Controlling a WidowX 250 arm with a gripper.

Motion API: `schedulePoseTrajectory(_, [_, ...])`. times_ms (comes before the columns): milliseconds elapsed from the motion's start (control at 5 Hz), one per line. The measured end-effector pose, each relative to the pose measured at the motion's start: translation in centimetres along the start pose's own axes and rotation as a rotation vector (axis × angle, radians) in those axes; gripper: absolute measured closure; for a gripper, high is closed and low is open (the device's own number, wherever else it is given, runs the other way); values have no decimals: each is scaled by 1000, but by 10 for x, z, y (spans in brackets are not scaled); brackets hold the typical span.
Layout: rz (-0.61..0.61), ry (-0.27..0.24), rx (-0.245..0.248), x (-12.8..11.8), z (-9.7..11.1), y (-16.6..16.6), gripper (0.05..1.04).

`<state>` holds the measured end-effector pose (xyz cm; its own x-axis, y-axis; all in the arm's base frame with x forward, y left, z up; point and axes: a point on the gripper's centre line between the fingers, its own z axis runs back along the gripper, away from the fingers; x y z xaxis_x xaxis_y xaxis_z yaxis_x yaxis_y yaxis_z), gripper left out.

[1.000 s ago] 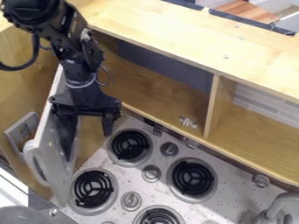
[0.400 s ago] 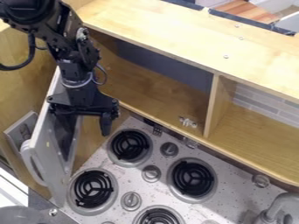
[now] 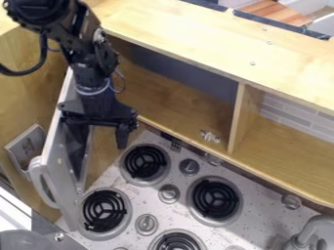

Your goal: Open microwave

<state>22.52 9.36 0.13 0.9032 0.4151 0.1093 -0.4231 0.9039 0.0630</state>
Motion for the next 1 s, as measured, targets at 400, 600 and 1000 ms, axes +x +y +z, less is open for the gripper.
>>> schedulePoseTrajectory(400, [-98, -38, -12, 15, 20, -37, 85])
schedulePoseTrajectory(600, [-128, -85, -2, 25, 44, -48, 85])
schedulePoseTrajectory(1000, [-163, -144, 86, 30, 103, -71, 85])
